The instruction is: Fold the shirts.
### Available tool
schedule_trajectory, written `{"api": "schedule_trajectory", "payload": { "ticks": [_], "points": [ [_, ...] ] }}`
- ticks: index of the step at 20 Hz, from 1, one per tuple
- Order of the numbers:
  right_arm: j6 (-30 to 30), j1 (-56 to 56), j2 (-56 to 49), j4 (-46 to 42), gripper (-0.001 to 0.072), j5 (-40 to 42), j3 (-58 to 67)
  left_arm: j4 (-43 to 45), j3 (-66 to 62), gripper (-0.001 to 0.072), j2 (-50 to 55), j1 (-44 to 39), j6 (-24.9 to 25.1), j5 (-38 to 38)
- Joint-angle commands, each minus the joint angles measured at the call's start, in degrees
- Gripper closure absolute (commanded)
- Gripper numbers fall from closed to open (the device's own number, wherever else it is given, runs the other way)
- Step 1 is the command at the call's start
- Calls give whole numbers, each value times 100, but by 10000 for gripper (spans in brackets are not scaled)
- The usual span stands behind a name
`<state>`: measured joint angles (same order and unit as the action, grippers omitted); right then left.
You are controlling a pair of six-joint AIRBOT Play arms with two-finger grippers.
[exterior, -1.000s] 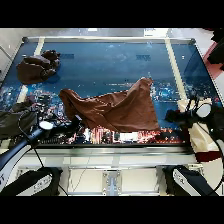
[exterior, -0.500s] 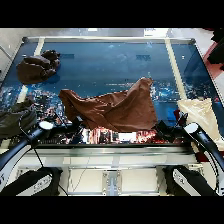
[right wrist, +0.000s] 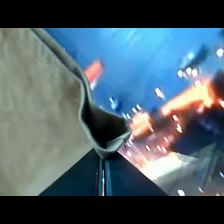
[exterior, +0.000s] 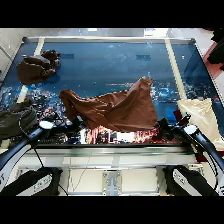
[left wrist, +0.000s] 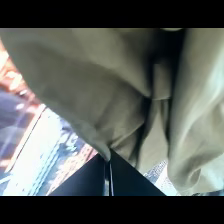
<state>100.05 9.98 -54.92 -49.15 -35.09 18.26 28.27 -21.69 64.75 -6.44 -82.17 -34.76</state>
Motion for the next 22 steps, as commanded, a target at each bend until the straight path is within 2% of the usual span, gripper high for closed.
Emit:
{"api": "schedule_trajectory", "payload": {
  "ticks": [1,3,4,7,9,13,16,20,22],
  "points": [
    [-743,-7,63,295,684,68,219,0,-341,693,-87,35,551,-142],
    [-1554,4,382,271,685,-372,675,7,-925,693,-358,188,1110,-669],
    [-1779,4,662,188,685,-566,962,37,-1244,693,-542,282,1305,-951],
    [-1759,4,1790,-208,685,-918,1875,439,-2256,694,-1364,625,1416,-1521],
    [-1751,4,2616,-911,685,-1119,2514,1062,-2874,694,-2057,916,1408,-1676],
    [-737,4,4172,-2669,684,-1585,3836,2769,-4079,695,-3401,1307,1394,-1484],
    [-533,4,4704,-3281,685,-1794,4780,3917,-5180,696,-3753,1307,949,-1305],
    [-535,2,4470,-3469,685,-1327,5869,4079,-6513,696,-3694,1307,1213,-1257],
    [-535,2,4068,-3416,684,-1353,6161,4070,-6889,696,-3602,1307,1211,-1272]
  ]
}}
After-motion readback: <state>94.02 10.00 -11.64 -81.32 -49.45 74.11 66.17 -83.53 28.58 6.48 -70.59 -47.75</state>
